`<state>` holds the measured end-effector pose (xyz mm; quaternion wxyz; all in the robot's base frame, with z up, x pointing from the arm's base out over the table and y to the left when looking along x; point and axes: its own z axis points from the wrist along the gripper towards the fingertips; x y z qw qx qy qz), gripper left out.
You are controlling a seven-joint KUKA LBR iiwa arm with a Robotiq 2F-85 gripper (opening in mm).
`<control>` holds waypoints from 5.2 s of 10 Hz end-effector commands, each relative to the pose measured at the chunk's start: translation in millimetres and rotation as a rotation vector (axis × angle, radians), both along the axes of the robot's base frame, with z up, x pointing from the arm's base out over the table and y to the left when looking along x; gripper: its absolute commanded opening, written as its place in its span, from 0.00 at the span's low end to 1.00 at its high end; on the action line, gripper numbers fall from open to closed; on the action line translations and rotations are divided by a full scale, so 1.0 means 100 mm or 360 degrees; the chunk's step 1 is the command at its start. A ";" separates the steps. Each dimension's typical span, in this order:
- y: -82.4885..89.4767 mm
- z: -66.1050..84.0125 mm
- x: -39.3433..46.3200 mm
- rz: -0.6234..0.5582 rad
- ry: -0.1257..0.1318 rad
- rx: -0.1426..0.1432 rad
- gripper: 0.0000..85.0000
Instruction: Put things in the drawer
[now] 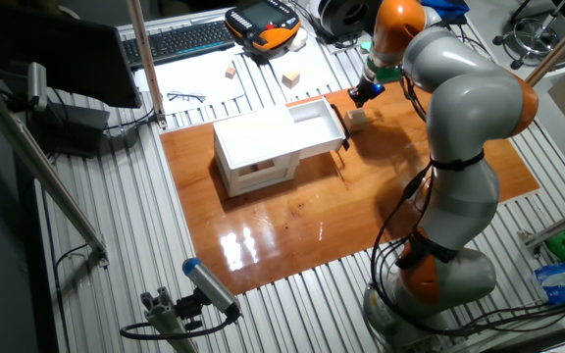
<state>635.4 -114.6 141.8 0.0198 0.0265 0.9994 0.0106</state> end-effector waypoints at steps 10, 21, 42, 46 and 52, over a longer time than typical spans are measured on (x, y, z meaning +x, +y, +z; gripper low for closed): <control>-0.07 -0.25 0.006 -0.0069 -0.0022 -0.0031 1.00; -0.13 -0.53 -0.066 -0.0064 -0.0029 -0.0043 1.00; -0.15 -0.43 -0.061 -0.0054 0.0003 -0.0030 1.00; -0.14 -0.47 -0.053 -0.0072 -0.0014 -0.0009 1.00; -0.14 -0.47 -0.053 -0.0044 0.0061 -0.0036 0.80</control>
